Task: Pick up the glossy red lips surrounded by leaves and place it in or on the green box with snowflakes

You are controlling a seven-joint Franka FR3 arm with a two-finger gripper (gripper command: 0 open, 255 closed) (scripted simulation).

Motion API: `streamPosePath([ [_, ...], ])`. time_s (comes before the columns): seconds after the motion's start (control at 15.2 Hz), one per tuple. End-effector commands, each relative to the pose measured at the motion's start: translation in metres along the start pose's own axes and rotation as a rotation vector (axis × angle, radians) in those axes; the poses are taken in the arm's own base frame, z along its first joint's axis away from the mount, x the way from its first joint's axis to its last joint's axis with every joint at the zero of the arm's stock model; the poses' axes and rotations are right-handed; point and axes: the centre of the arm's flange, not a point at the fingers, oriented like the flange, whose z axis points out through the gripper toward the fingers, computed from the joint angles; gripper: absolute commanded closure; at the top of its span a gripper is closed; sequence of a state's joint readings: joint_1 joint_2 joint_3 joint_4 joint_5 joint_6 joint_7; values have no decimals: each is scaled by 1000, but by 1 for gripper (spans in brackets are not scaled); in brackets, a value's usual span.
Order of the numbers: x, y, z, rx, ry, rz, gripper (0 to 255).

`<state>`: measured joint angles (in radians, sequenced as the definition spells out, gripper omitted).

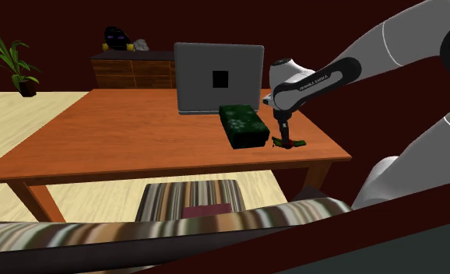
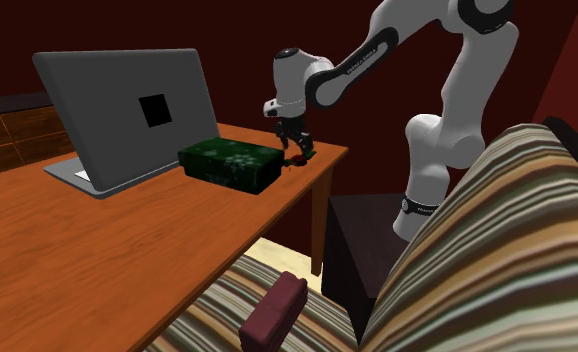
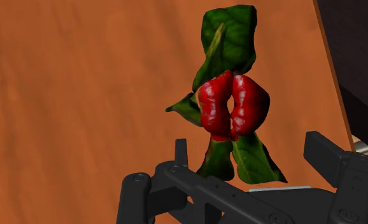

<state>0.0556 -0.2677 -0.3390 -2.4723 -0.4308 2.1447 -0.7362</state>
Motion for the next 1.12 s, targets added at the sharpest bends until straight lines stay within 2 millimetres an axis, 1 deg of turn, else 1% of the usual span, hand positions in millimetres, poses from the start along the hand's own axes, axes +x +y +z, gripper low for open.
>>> streamPosePath([
  [0.0, 5, 2, 9, 4, -8, -12, 0],
  [0.33, 5, 1, 33, 4, -8, -12, 0],
  [0.86, 5, 1, 33, 4, -8, -12, 0],
  [0.92, 5, 1, 33, 4, -8, -12, 255],
  [1.06, 5, 1, 33, 4, -8, -12, 255],
])
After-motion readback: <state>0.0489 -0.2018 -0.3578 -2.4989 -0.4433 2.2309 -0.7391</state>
